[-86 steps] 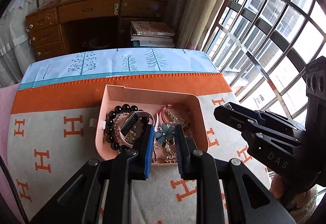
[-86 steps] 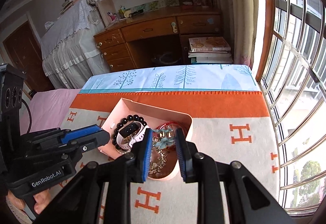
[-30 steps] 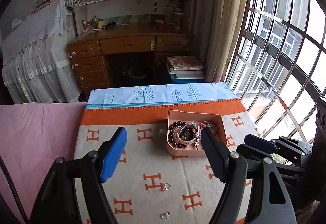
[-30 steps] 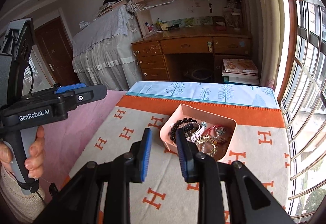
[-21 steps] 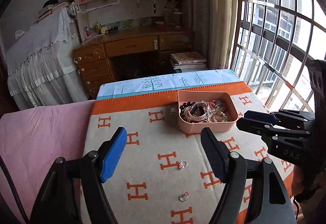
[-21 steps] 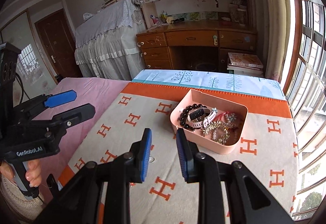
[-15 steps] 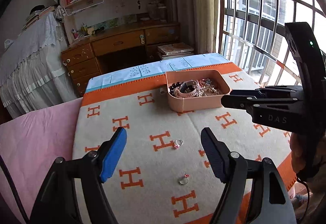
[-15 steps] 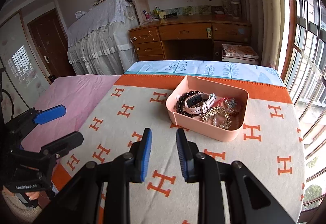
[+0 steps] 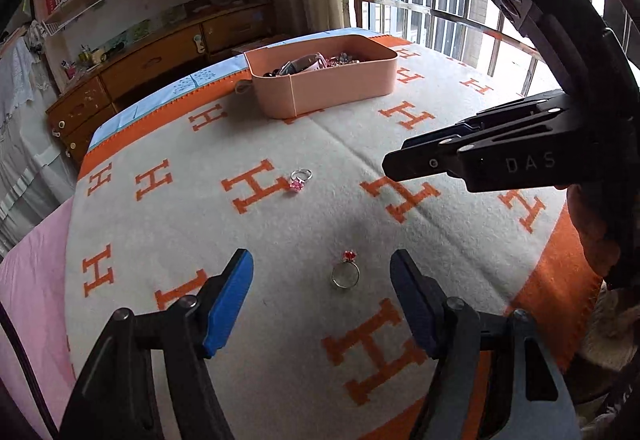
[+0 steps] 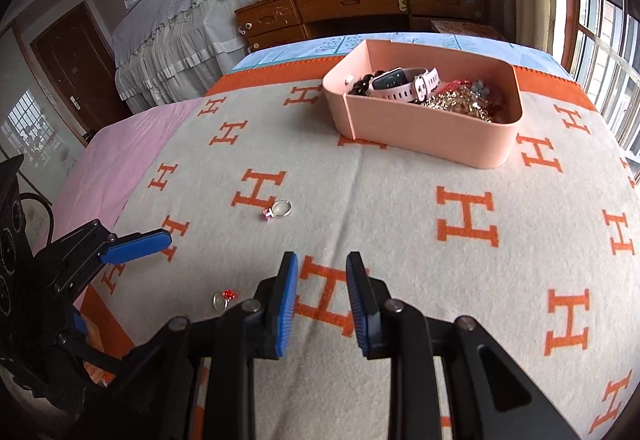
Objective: Organize jewelry
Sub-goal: 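Move the left tool down to the red-stone ring on the blanket, then close the left tool on the red-stone ring while the right tool reaches the pink-stone ring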
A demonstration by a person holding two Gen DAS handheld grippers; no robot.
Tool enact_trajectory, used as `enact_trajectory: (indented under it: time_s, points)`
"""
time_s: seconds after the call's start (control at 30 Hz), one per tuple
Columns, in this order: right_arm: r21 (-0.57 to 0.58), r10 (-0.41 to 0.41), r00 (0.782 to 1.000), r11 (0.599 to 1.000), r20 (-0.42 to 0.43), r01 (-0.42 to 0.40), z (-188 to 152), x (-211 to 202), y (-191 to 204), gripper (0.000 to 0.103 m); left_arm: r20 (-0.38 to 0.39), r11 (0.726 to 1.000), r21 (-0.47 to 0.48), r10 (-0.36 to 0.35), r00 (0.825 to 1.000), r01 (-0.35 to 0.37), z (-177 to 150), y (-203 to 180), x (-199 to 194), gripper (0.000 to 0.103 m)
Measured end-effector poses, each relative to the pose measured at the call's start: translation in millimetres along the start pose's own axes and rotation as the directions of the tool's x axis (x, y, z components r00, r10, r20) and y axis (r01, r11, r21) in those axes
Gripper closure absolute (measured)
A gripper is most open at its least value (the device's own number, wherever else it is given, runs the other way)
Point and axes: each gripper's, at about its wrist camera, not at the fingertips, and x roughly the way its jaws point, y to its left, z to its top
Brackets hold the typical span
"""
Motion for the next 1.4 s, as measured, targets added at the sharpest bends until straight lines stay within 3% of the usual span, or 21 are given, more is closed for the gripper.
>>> enact_trajectory:
  time_s: [0.23,0.47,0.8,1.13,1.4]
  points:
    - [-0.008,0.002,1.0,1.0,-0.03,-0.002,-8.2,15.4,7.0,0.078,-0.042,0.997,-0.005,-0.081,0.996,0.081,-4.5,8.7,15.4,0.052]
    - [-0.01,-0.002,1.0,1.0,-0.025,0.002,-6.5,19.8,8.9,0.078,-0.041,0.995,0.021,-0.094,0.995,0.095,-5.0,4.9,17.0,0.058]
    - [-0.012,-0.007,1.0,1.0,-0.022,0.007,-6.7,20.3,10.2,0.078,-0.035,0.993,0.039,-0.109,0.993,0.111,-4.5,-1.7,15.0,0.088]
    - [-0.026,-0.027,0.999,0.999,-0.024,0.026,-7.2,21.3,12.3,0.077,-0.026,0.994,-0.03,-0.105,0.994,0.105,-9.8,2.7,11.0,0.089]
    - [-0.064,-0.021,0.999,0.998,-0.048,0.018,-0.3,30.7,29.9,0.077,-0.019,0.986,-0.158,-0.061,0.998,0.057,-20.8,25.1,0.9,0.089]
